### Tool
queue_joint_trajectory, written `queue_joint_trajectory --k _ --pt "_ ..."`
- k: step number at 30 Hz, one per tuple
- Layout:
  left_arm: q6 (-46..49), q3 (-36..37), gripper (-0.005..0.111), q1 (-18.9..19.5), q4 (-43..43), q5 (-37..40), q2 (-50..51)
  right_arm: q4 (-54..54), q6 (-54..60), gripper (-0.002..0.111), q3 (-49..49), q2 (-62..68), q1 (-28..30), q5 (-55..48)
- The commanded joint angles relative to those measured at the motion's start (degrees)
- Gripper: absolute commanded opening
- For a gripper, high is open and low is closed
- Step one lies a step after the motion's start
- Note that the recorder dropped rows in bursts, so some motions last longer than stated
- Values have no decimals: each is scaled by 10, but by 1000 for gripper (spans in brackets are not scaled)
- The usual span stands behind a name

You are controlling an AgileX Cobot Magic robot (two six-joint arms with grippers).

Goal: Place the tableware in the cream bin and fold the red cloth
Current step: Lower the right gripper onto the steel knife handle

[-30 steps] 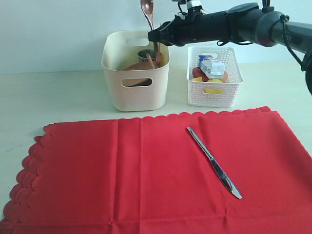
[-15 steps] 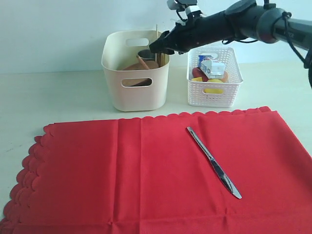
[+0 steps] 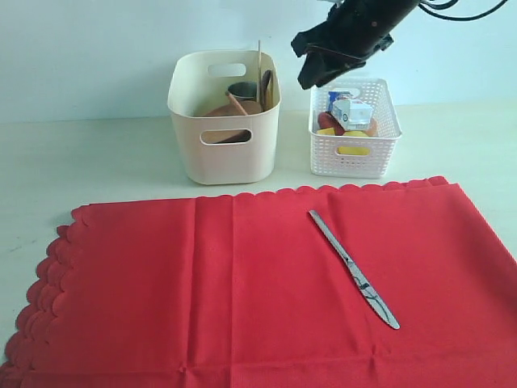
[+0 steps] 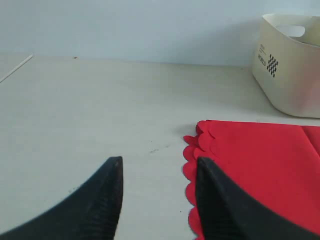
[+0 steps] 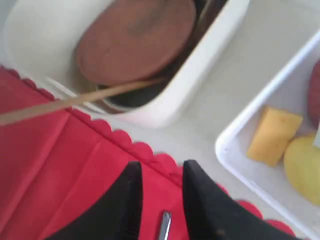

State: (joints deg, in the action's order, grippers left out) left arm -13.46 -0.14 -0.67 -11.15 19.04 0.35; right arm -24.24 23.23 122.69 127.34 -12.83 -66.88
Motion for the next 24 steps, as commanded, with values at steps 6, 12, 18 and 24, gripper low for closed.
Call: queue_joint_trajectory --k 6,12,18,24 --pt "-3 1 45 1 0 -3 -4 35 -45 27 -97 -34 1 -31" --pt "-3 1 45 1 0 -3 -4 37 -45 27 -203 -62 0 -31" --pt "-3 1 45 1 0 -3 -4 123 -78 27 -287 -77 -37 -14" --pt "-3 1 45 1 0 -3 -4 209 -121 27 -321 -81 -93 26"
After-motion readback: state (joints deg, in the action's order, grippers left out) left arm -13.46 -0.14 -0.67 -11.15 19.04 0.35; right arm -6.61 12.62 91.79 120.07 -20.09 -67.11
